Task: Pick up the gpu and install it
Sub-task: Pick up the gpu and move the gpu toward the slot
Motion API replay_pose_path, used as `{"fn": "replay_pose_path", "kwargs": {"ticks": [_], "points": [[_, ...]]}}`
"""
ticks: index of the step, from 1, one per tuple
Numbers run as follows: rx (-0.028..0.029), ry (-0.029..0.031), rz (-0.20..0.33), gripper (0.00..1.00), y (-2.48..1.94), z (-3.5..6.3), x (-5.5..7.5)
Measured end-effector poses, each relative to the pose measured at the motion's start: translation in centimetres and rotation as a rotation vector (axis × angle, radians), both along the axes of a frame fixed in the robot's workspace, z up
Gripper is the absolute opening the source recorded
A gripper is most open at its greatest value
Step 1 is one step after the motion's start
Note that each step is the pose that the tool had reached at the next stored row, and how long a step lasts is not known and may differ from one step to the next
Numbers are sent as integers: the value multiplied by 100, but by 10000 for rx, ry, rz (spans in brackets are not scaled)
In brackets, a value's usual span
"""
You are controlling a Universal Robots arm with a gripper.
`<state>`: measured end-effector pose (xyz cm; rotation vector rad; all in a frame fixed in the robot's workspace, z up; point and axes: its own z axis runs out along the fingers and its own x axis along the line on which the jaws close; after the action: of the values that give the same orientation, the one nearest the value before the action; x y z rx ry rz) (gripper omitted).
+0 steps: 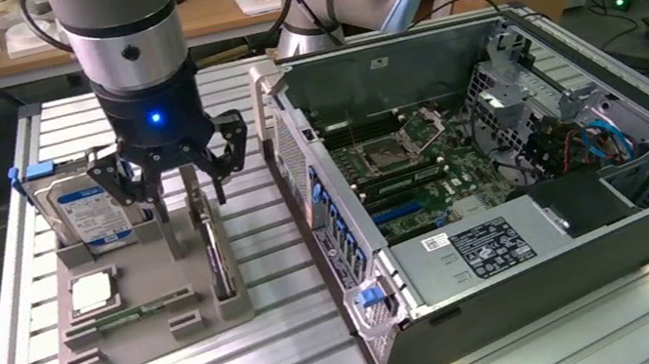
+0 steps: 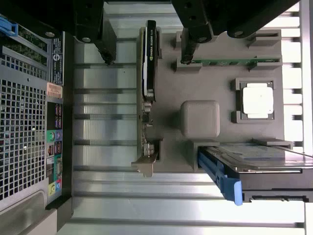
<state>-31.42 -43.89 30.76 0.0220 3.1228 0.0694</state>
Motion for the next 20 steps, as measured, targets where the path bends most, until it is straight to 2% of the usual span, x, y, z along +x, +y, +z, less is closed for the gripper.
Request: {"fn": "replay_pose_path", "kwargs": {"ticks": [20], "points": [[1, 0, -1, 65, 0, -2, -1]]}}
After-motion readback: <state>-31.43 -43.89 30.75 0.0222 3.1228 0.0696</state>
